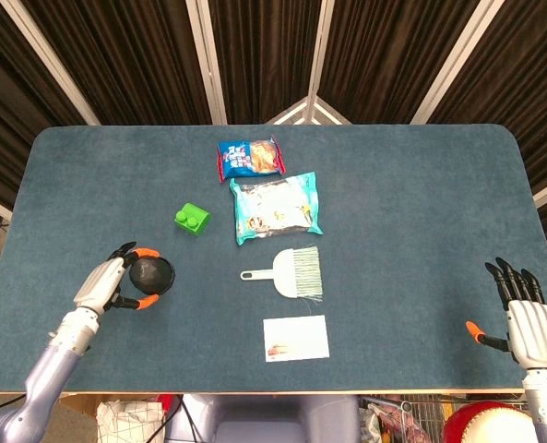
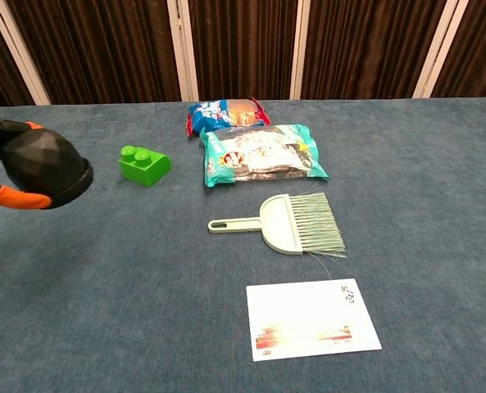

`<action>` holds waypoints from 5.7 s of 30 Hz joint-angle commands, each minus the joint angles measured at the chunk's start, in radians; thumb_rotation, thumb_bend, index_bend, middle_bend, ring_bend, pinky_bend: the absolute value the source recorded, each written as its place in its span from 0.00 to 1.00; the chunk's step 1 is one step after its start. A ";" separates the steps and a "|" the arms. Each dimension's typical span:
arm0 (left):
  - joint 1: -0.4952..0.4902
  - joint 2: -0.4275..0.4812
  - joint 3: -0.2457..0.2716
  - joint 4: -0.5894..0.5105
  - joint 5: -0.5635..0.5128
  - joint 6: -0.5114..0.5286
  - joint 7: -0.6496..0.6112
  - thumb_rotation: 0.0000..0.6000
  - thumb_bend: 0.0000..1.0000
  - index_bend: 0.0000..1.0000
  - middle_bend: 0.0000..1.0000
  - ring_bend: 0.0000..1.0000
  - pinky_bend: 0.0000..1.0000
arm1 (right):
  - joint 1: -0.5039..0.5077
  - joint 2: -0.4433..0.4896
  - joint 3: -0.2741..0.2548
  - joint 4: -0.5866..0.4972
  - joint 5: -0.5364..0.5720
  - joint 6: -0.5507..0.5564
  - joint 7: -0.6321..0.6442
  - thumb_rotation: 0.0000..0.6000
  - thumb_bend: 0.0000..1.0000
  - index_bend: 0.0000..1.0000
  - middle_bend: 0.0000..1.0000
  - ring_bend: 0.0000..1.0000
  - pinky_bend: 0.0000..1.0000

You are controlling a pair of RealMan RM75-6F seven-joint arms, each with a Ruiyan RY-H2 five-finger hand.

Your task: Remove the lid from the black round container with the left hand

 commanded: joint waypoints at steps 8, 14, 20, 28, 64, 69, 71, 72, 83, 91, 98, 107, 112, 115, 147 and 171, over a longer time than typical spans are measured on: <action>0.110 0.195 -0.122 -0.320 0.206 0.260 -0.172 1.00 0.60 0.29 0.43 0.00 0.00 | -0.003 -0.002 -0.005 -0.007 -0.009 0.006 -0.008 1.00 0.22 0.10 0.05 0.11 0.04; 0.082 0.083 -0.016 -0.131 0.167 0.132 -0.215 1.00 0.60 0.29 0.43 0.00 0.00 | 0.001 -0.006 -0.003 -0.005 -0.007 0.000 -0.011 1.00 0.22 0.10 0.05 0.11 0.04; -0.008 -0.069 0.029 0.051 0.087 -0.009 -0.142 1.00 0.60 0.27 0.41 0.00 0.00 | 0.002 -0.008 -0.002 -0.002 -0.007 0.000 -0.010 1.00 0.22 0.10 0.05 0.11 0.04; 0.002 -0.025 -0.070 -0.156 0.160 0.167 -0.085 1.00 0.60 0.27 0.40 0.00 0.00 | -0.001 -0.009 -0.005 0.000 -0.008 0.002 -0.011 1.00 0.22 0.10 0.05 0.11 0.04; -0.135 -0.194 0.008 0.124 -0.284 0.012 0.263 1.00 0.60 0.26 0.36 0.00 0.00 | 0.005 -0.004 -0.007 -0.001 -0.009 -0.013 -0.003 1.00 0.22 0.10 0.05 0.11 0.04; -0.156 -0.205 0.014 0.132 -0.330 0.009 0.302 1.00 0.59 0.26 0.35 0.00 0.00 | 0.005 0.001 -0.008 0.003 -0.010 -0.014 0.013 1.00 0.22 0.10 0.05 0.11 0.04; -0.162 -0.211 0.018 0.137 -0.343 0.009 0.313 1.00 0.59 0.25 0.34 0.00 0.00 | 0.000 0.001 -0.012 0.002 -0.015 -0.008 0.016 1.00 0.22 0.10 0.05 0.11 0.04; -0.165 -0.215 0.022 0.140 -0.348 0.008 0.319 1.00 0.59 0.25 0.33 0.00 0.00 | -0.001 0.001 -0.013 0.003 -0.016 -0.007 0.018 1.00 0.22 0.10 0.05 0.11 0.04; -0.187 -0.240 0.041 0.156 -0.397 0.030 0.371 1.00 0.58 0.22 0.21 0.00 0.00 | 0.003 -0.008 -0.005 0.004 -0.009 -0.006 0.003 1.00 0.22 0.10 0.05 0.11 0.04; -0.179 -0.224 0.041 0.129 -0.370 0.028 0.341 1.00 0.53 0.15 0.00 0.00 0.00 | 0.004 -0.008 -0.004 -0.003 -0.010 -0.004 -0.004 1.00 0.22 0.10 0.05 0.11 0.04; -0.177 -0.207 0.051 0.117 -0.356 0.024 0.338 1.00 0.53 0.14 0.00 0.00 0.00 | 0.008 -0.005 -0.004 -0.012 -0.010 -0.011 -0.008 1.00 0.22 0.10 0.05 0.11 0.04; -0.176 -0.213 0.055 0.114 -0.352 0.064 0.354 1.00 0.53 0.15 0.13 0.00 0.00 | 0.006 -0.003 -0.008 -0.006 -0.010 -0.013 0.003 1.00 0.22 0.10 0.05 0.11 0.04; -0.174 -0.224 0.051 0.117 -0.342 0.085 0.354 1.00 0.53 0.16 0.17 0.00 0.00 | 0.005 -0.002 -0.010 -0.006 -0.014 -0.012 0.006 1.00 0.22 0.10 0.05 0.11 0.04; -0.175 -0.230 0.050 0.120 -0.338 0.092 0.357 1.00 0.54 0.16 0.19 0.00 0.00 | 0.006 -0.001 -0.010 -0.007 -0.011 -0.015 0.004 1.00 0.22 0.10 0.05 0.11 0.04; -0.200 -0.248 -0.027 0.050 -0.242 0.116 0.304 1.00 0.70 0.21 0.31 0.00 0.00 | -0.002 0.015 -0.011 -0.030 -0.011 -0.004 0.003 1.00 0.22 0.10 0.05 0.11 0.04; -0.328 -0.414 -0.022 0.238 -0.420 0.042 0.460 1.00 0.47 0.15 0.00 0.00 0.00 | -0.005 0.009 -0.015 -0.011 -0.012 -0.006 0.024 1.00 0.22 0.10 0.05 0.11 0.04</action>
